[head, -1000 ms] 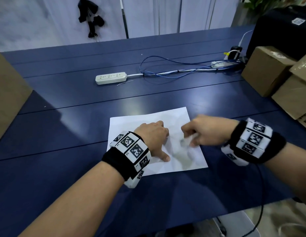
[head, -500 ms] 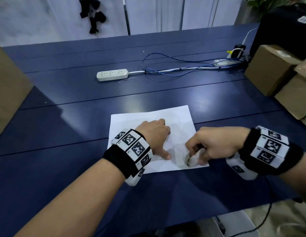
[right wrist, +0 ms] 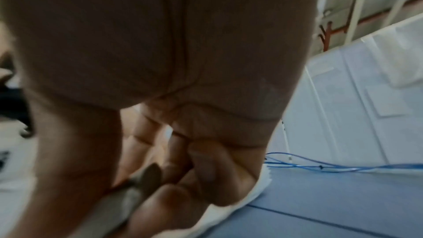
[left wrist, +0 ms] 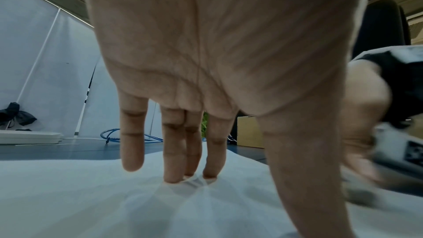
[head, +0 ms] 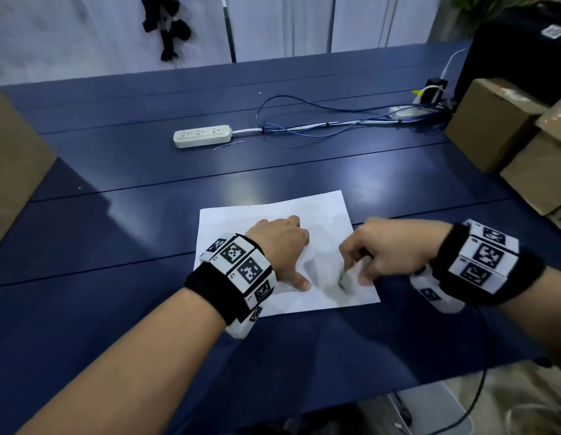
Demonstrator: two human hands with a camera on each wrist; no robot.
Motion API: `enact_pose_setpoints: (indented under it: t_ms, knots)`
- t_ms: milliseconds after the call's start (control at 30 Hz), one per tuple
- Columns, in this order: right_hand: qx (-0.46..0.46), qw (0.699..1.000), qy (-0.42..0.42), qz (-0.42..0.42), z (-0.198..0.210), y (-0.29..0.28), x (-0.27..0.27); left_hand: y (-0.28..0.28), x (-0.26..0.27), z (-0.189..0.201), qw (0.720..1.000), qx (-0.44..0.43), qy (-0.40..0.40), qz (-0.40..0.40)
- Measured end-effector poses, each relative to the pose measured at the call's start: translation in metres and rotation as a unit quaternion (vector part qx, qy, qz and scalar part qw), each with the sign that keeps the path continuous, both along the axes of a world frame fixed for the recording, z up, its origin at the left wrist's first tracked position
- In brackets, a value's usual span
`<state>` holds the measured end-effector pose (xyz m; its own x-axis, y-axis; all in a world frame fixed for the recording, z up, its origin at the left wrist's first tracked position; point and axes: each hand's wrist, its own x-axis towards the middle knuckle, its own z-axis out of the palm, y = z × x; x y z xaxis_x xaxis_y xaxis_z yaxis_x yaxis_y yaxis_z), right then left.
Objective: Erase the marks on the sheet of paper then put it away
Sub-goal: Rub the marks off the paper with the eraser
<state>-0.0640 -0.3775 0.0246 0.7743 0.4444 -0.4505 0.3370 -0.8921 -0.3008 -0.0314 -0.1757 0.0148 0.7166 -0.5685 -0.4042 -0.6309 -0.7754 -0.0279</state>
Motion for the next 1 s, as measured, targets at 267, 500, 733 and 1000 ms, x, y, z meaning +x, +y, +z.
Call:
enact_pose_setpoints:
  t_ms: [267,500,733,1000]
  knots:
    - [-0.008,1.000,-0.026,-0.014,0.000,-0.004,-0.003,0.001,-0.001,0.000,1.000,0.000,-0.001,0.004]
    - [-0.024,0.992,-0.103,-0.070,0.002,-0.004,0.018,0.000,-0.001,0.000,1.000,-0.008,0.000,0.000]
    - [0.026,0.998,0.042,0.033,0.000,0.005,-0.017,0.001,-0.001,-0.001,1.000,0.000,-0.001,0.004]
    - [-0.029,0.991,-0.117,-0.063,-0.001,-0.005,0.022,0.002,-0.002,0.000,1.000,-0.010,-0.002,0.004]
